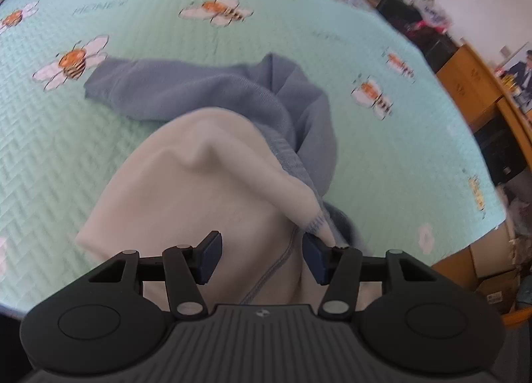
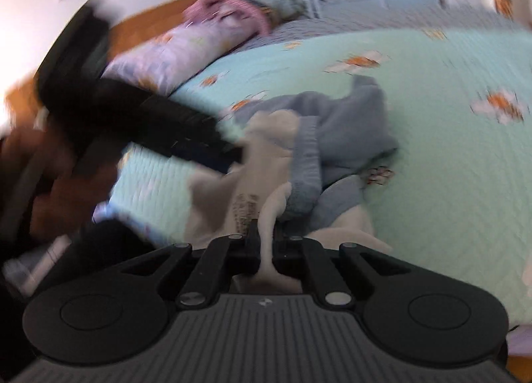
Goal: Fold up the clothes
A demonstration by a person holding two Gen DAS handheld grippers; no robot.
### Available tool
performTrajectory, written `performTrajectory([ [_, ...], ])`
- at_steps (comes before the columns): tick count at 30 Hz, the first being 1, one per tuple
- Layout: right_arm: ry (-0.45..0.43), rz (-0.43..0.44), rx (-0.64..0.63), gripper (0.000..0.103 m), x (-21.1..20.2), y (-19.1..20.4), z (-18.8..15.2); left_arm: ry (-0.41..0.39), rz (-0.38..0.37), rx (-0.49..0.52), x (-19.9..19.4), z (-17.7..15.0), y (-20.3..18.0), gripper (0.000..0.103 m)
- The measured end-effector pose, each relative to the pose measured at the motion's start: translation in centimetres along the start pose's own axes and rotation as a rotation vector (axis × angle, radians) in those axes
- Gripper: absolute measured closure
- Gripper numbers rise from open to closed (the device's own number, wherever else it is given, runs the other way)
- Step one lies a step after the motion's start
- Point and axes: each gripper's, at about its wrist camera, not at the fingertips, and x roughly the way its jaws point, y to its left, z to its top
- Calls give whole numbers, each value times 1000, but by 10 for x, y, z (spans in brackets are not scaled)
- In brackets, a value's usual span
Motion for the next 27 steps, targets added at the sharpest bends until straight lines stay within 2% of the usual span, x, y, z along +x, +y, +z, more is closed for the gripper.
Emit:
performTrajectory([
  [4, 53, 51, -117, 97, 20, 34, 4, 67, 100, 43, 6, -6, -3, 47],
  [6, 80, 62, -171, 97, 25, 43, 0, 86, 112, 29, 11, -10, 4, 46],
  [8, 93, 59, -198, 97, 25, 44, -5, 95, 108, 10, 18, -14, 9, 37],
  [9, 96, 52, -200, 97, 24, 42, -6, 95, 102, -2, 20, -16, 13, 36],
  [12, 96, 25, -195, 97, 21, 40, -11, 96, 98, -14, 20, -18, 13, 35],
  [18, 82, -7, -187, 97, 18, 36, -13, 133, 136, -39, 19, -19, 11, 34],
  [19, 76, -11, -193, 97, 18, 36, -12, 123, 143, -37, 21, -20, 9, 36],
  [20, 72, -15, -200, 97, 17, 39, -13, 111, 136, -34, 24, -23, 10, 60],
  [21, 69, -17, -207, 97, 16, 44, -13, 99, 130, -32, 26, -25, 12, 76],
  [22, 66, -20, -215, 97, 15, 48, -13, 87, 122, -32, 29, -27, 13, 87],
  [24, 59, -26, -212, 97, 12, 48, -14, 58, 90, -58, 25, -31, 18, 91],
  [27, 39, -58, -180, 93, 4, 40, -14, -9, -18, -125, 0, -31, 33, 94],
])
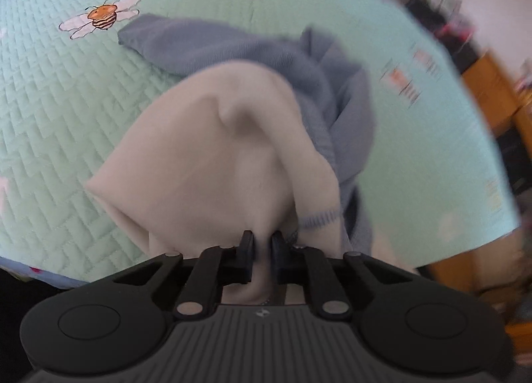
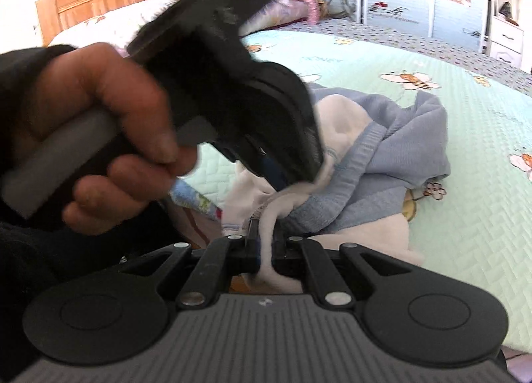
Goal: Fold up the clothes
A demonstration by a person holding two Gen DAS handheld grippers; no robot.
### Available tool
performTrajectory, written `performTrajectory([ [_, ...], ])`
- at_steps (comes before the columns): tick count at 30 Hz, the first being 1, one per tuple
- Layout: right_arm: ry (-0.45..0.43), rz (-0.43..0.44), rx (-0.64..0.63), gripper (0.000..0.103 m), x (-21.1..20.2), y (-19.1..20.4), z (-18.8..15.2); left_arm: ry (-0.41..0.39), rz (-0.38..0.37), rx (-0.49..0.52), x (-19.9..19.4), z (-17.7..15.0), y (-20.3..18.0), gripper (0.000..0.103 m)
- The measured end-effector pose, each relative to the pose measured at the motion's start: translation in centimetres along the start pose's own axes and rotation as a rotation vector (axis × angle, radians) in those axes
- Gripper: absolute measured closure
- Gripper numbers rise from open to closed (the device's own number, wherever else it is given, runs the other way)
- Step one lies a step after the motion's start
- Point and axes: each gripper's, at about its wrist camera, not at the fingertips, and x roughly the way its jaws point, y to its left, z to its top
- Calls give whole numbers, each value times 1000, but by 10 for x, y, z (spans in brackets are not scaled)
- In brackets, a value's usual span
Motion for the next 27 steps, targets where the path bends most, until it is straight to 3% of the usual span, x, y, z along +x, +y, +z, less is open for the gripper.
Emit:
performTrajectory([
  [1, -19, -12, 31, 88, -6, -7, 1, -26, -31, -18, -11, -1, 6, 102],
  [2, -50, -8, 83, 83, -15, -15, 3, -56, -61, -32, -23, -3, 13, 102],
  [3, -83, 2, 141, 66, -25, -22, 6, -74, -71, -46, -32, -5, 20, 102],
  [4, -127, 20, 221, 41, -35, -35, 7, -75, -67, -58, -35, -6, 28, 102],
  [6, -213, 70, 389, 24, -52, -67, 9, -52, -75, -88, -37, -8, 40, 102],
  [8, -250, 120, 518, 25, -57, -97, 11, -18, -104, -85, -37, -8, 37, 101],
  [10, -226, 86, 513, 25, -52, -106, 13, -21, -120, -64, -43, -5, 25, 94],
  [11, -213, 65, 505, 25, -50, -109, 14, -30, -127, -57, -45, -3, 20, 83],
  [13, -168, 60, 512, 25, -41, -112, 11, -47, -140, -42, -48, 1, 9, 42],
  [14, -149, 68, 525, 25, -35, -112, 9, -50, -139, -29, -46, 4, 4, 37],
  [15, -136, 91, 535, 29, -29, -110, 4, -52, -138, -15, -44, 8, 0, 37],
  [16, -119, 128, 533, 41, -21, -100, 2, -52, -133, -2, -41, 11, -5, 37],
  [19, -36, 251, 444, 68, -1, -60, -3, 14, -24, 35, -22, 20, -14, 33],
  [23, -11, 278, 270, 72, 6, -19, -2, 114, 85, 54, 7, 19, -19, 33],
  [27, -22, 286, 250, 72, 1, -17, -1, 99, 138, 94, 2, 14, -27, 33],
])
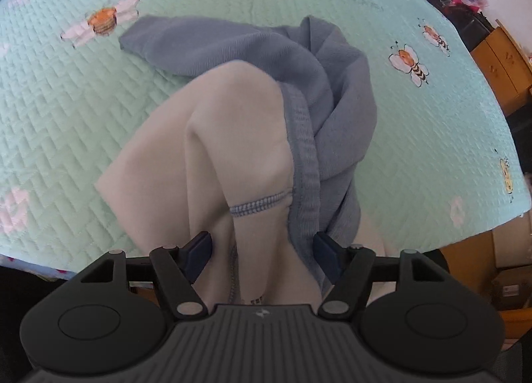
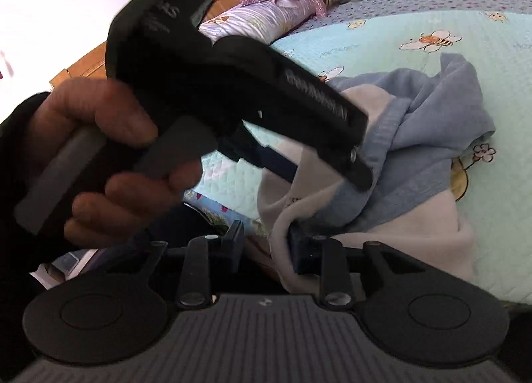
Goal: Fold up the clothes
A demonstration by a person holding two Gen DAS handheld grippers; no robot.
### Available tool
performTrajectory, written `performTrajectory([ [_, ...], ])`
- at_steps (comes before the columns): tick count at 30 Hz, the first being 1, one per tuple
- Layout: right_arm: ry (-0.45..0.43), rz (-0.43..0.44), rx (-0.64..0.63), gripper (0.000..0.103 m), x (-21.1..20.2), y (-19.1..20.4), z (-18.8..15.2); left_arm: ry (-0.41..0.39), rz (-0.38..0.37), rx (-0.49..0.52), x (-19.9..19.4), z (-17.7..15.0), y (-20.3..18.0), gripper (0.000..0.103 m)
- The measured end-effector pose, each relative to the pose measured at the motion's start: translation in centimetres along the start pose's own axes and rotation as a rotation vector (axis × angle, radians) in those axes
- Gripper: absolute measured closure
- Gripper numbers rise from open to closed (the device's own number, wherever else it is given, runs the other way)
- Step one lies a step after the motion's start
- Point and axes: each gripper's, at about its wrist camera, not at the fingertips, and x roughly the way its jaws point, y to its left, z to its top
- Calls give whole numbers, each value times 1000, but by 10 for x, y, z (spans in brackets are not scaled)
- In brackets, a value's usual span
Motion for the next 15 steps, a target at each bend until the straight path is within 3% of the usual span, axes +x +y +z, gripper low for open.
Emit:
performTrajectory([
  [5, -9, 35, -84, 72, 5, 16, 6, 15, 100, 84, 16, 11, -12, 33],
  [6, -4, 27, -110, 81, 11, 22, 7, 24, 116, 96, 22, 13, -11, 35],
  [10, 9, 34, -94, 82, 15, 19, 6, -4, 18, -18, 16, 7, 18, 74],
  [11, -4, 31, -62, 82, 8, 12, 6, -23, 2, -44, 12, 4, 25, 75],
  [14, -91, -6, 84, 67, -20, -17, 6, -87, -72, -130, -4, -9, 44, 76],
  [15, -141, -38, 167, 57, -32, -34, 8, -110, -100, -154, -11, -15, 50, 77],
])
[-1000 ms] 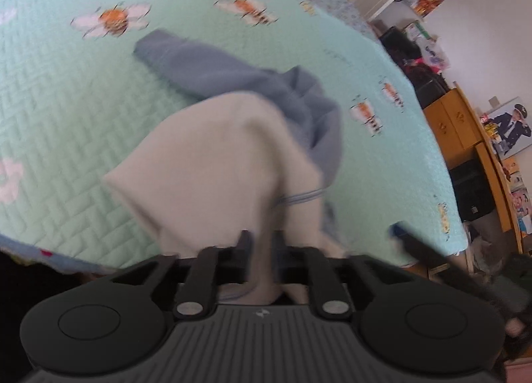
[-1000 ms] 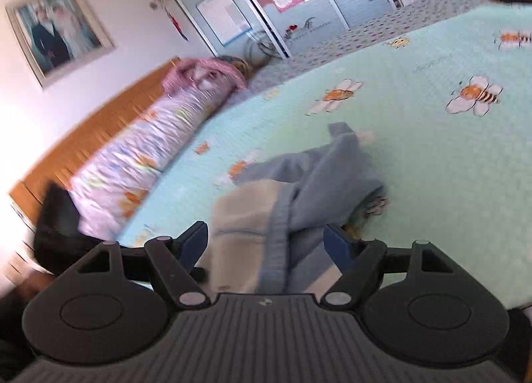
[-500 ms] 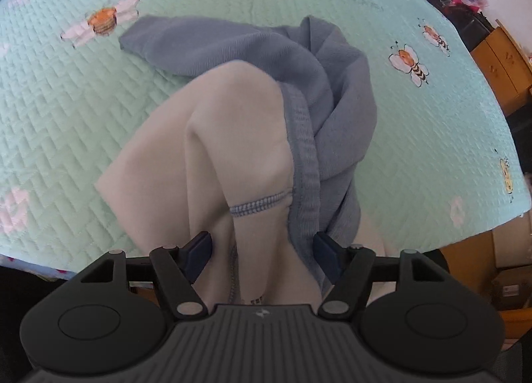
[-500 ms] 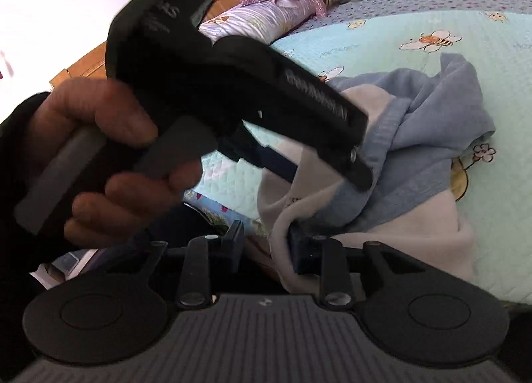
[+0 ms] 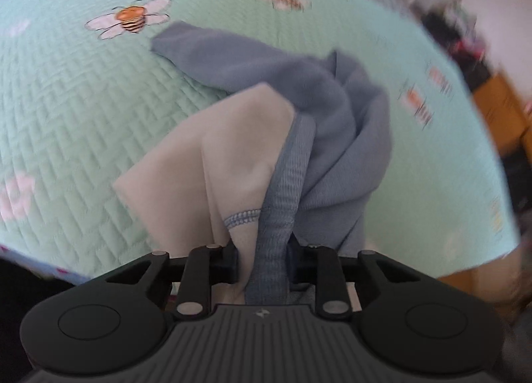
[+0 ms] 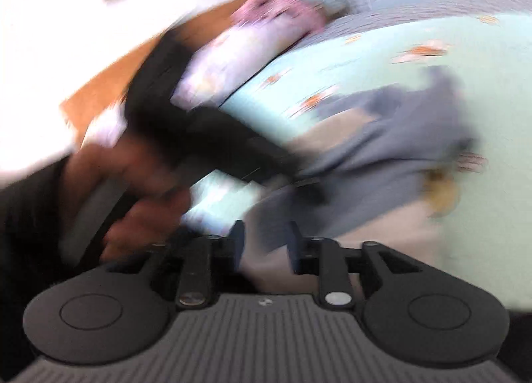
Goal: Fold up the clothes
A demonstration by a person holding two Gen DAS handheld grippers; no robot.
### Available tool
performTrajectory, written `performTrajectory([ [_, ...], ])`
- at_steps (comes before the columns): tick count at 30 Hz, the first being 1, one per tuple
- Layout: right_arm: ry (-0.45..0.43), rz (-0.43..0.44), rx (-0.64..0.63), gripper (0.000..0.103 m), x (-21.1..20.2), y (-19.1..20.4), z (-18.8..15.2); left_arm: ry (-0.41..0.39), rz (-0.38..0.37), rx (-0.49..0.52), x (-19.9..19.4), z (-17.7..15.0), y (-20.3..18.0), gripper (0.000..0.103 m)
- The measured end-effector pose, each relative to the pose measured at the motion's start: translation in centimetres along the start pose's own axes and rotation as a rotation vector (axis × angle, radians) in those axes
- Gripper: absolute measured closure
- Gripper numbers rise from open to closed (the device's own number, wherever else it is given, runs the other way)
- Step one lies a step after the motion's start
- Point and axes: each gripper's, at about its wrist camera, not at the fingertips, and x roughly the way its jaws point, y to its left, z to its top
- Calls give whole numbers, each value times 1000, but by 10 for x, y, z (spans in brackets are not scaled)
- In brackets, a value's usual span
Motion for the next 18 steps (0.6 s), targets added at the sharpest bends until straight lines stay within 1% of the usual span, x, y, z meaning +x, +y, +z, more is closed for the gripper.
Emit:
performTrajectory([
  [1, -54, -49, 83, 45, -8, -18, 6, -22, -26, -21, -8, -4, 5, 80],
  [2, -108, -102, 163, 41, -14, -36, 12, -37, -29, -25, -14, -8, 9, 86],
  [4, -158, -182, 289, 39, -18, -64, 29, -40, -15, -32, -18, -11, 13, 87],
  [5, -162, -197, 326, 36, -16, -72, 36, -37, -15, -41, -19, -13, 17, 87],
  [6, -142, -212, 343, 26, -6, -78, 42, -33, -15, -50, -19, -14, 20, 87],
  [7, -116, -230, 357, 21, 6, -83, 49, -30, -13, -58, -19, -16, 23, 87],
  [9, -61, -263, 379, 21, 30, -90, 61, -30, -12, -70, -20, -15, 24, 87],
  [10, -32, -277, 384, 23, 42, -90, 67, -32, -12, -68, -19, -15, 25, 87],
  [11, -21, -279, 396, 27, 48, -89, 68, -36, -9, -67, -19, -16, 26, 87],
  [12, -13, -262, 413, 48, 57, -90, 70, -39, -5, -66, -18, -17, 27, 87],
  [13, -2, -239, 431, 71, 67, -92, 73, -42, -2, -67, -18, -18, 29, 87],
  [15, 4, -248, 433, 81, 78, -86, 83, -45, -10, -86, -19, -18, 35, 87],
  [17, -9, -255, 381, 85, 82, -74, 100, -47, -18, -95, -20, -15, 40, 89],
  [18, -37, -246, 360, 87, 76, -65, 110, -52, -18, -92, -20, -12, 40, 90],
])
